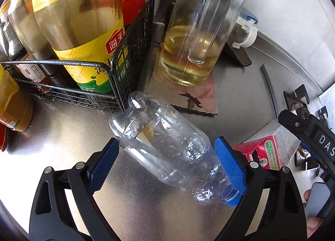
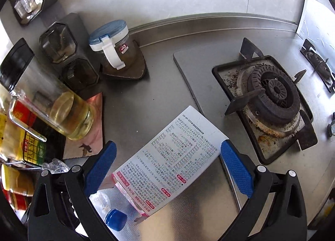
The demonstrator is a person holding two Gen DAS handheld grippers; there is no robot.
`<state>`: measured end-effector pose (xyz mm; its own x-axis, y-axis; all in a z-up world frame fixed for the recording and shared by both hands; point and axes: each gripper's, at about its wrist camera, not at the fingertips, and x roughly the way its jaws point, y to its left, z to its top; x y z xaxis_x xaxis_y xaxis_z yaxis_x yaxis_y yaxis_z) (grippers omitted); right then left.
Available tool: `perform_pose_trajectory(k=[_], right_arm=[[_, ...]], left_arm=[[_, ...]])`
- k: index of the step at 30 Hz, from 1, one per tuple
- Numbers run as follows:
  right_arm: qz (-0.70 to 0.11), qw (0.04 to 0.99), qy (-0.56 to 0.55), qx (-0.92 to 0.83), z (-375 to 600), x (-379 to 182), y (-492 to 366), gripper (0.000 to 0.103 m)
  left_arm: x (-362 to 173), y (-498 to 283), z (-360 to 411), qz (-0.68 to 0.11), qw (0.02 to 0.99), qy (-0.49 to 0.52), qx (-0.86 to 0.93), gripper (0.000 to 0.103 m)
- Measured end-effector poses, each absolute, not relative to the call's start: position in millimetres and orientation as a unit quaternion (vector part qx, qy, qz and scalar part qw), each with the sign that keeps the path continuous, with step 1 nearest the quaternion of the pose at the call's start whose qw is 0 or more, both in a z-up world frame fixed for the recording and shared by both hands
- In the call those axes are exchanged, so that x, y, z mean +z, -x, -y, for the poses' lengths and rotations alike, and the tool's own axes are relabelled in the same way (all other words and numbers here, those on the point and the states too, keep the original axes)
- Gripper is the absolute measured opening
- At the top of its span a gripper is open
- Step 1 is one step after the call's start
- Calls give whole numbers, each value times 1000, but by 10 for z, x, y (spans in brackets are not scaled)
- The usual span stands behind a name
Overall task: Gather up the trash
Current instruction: 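Grasp the clear plastic bottle with the left tool while the right tool grasps the pink-and-white carton, then carry the bottle and carton down over the black bin and open both tools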
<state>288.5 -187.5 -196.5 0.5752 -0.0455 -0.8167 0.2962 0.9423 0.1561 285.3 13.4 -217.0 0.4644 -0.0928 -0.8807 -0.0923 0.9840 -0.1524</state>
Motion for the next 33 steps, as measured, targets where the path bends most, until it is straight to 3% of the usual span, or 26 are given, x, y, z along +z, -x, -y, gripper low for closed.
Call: perform_pose_trajectory(k=[7, 9, 11, 12, 13, 14, 20, 33], right_arm=[[-473, 862, -152, -98, 2022, -2044, -2723, 98], [-481, 856, -157, -103, 2073, -2113, -2681, 98], [-491, 848, -173, -95, 2107, -2182, -2641, 97], [-496, 846, -177, -88, 2103, -2212, -2624, 93], [-498, 845, -178, -78, 2086, -2234, -2603, 82], [-500, 845, -174, -71, 2058, -2253, -2583, 69], [-497, 852, -156, -51, 1987, -2287, -2443, 62], [-464, 877, -124, -2, 2089, -2062, -1676, 60]], left_arm=[[-2280, -2701, -188, -535, 841, 85, -14, 87], [-2299, -2657, -201, -536, 840, 85, -22, 83], [-2318, -2611, -193, -537, 839, 82, -29, 70], [-2327, -2589, -191, -539, 838, 82, -32, 65], [-2339, -2566, -189, -540, 837, 81, -34, 58], [-2347, -2535, -192, -540, 837, 80, -34, 57], [-2351, -2361, -195, -536, 840, 75, -36, 55], [-2159, -1623, -11, -505, 860, 67, -31, 55]])
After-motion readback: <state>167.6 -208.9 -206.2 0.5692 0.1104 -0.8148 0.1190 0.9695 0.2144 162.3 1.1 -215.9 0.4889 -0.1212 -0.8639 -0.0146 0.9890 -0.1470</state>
